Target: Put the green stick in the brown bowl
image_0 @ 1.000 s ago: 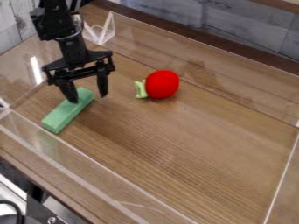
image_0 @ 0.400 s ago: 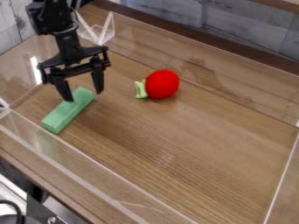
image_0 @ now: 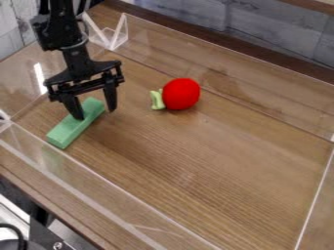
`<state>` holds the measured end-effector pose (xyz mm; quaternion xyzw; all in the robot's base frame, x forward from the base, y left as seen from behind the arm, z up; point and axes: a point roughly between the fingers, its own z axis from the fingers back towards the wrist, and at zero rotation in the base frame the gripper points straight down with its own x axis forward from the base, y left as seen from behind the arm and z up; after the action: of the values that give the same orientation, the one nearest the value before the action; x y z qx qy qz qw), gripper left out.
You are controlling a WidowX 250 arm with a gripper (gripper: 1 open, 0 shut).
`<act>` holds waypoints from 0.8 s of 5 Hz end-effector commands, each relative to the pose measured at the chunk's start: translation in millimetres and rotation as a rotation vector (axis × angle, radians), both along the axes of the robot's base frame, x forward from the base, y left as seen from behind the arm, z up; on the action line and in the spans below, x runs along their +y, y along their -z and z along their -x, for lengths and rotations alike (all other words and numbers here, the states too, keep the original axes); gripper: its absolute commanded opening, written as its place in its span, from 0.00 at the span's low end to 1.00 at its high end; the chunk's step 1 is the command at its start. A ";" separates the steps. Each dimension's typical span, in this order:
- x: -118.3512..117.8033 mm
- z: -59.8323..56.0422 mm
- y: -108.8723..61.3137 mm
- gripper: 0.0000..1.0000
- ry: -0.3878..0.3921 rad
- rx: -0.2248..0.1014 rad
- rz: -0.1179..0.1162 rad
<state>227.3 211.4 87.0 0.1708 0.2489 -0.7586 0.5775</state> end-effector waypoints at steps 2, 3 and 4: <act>2.0 -13.1 -14.1 0.00 -0.090 -0.026 -0.025; 2.1 -20.2 -1.9 0.00 -0.138 -0.024 -0.026; 2.0 -26.6 11.5 0.00 -0.189 -0.021 -0.029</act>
<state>252.1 211.9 72.4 0.1580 0.2690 -0.6996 0.6428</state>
